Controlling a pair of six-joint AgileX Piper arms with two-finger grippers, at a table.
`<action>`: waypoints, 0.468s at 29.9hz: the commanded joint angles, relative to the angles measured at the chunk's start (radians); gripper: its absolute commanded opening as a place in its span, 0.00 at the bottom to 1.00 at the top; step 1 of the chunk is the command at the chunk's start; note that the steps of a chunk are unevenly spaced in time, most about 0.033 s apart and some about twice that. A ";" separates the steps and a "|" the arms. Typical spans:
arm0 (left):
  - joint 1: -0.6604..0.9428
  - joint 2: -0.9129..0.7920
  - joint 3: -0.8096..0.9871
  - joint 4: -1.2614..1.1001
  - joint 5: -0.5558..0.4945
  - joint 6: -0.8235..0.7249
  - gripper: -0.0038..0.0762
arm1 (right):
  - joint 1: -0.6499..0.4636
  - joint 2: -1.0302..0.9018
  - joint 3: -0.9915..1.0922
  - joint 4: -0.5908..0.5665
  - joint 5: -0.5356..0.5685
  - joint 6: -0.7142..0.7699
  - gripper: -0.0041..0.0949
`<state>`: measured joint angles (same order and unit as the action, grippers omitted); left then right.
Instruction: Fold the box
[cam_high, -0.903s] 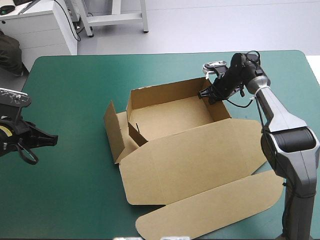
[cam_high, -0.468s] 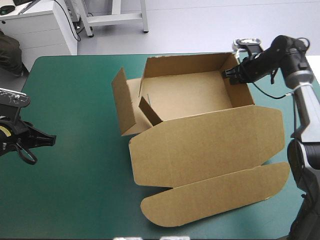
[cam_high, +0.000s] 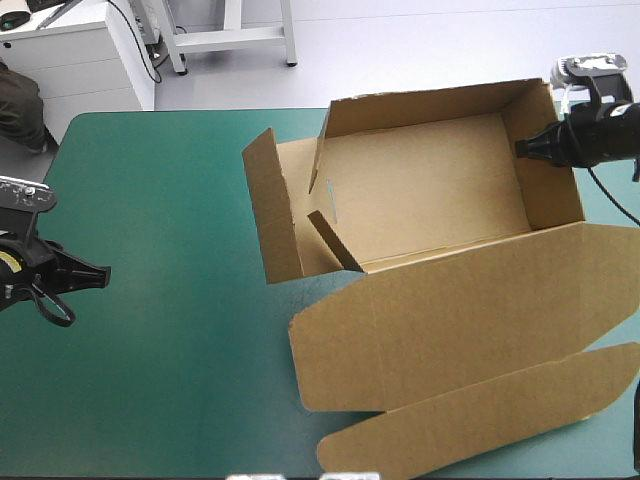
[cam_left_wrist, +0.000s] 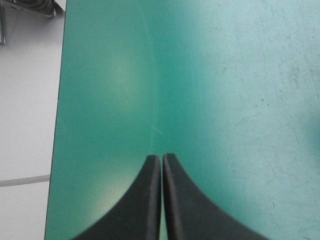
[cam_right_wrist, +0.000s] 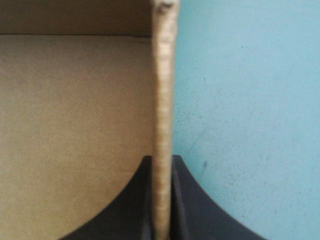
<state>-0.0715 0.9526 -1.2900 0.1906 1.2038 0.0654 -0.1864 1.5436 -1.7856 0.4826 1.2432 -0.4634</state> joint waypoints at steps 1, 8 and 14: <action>0.001 -0.001 -0.022 0.022 -0.074 -0.020 0.04 | -0.055 -0.111 0.060 0.163 0.013 -0.061 0.02; 0.001 0.076 0.029 -0.026 -0.139 0.017 0.08 | -0.089 -0.177 0.116 0.234 0.011 -0.089 0.02; 0.162 0.129 0.078 -0.366 -0.228 0.175 0.08 | -0.089 -0.202 0.116 0.234 0.011 -0.091 0.02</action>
<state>0.0031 1.0798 -1.2035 0.0279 1.0568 0.1319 -0.2683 1.3829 -1.6461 0.6463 1.2432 -0.5570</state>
